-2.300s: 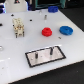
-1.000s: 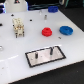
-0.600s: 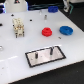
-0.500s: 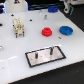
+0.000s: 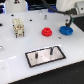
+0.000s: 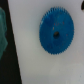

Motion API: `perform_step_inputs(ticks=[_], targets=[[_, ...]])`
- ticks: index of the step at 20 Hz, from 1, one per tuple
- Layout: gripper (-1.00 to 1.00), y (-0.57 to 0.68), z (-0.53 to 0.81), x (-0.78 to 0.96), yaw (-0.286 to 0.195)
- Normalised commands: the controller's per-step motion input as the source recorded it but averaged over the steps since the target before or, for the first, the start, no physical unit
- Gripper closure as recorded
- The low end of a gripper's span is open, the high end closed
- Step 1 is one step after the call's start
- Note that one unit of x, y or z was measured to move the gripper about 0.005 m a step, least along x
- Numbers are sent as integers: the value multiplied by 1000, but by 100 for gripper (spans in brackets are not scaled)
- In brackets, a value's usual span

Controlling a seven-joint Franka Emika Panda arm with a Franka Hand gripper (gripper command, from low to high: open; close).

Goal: Insert the blue gear onto the right peg, followed by the red gear

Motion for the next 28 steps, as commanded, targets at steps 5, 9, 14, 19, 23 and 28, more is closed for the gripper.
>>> perform_step_inputs(ticks=[5,9,14,19,23,28], targets=[[-100,-275,-448,-274,0],[-100,-259,-404,-331,0],[-100,-72,-196,-269,0],[-100,0,-2,-206,0],[-100,178,22,-458,0],[-100,43,11,-319,0]])
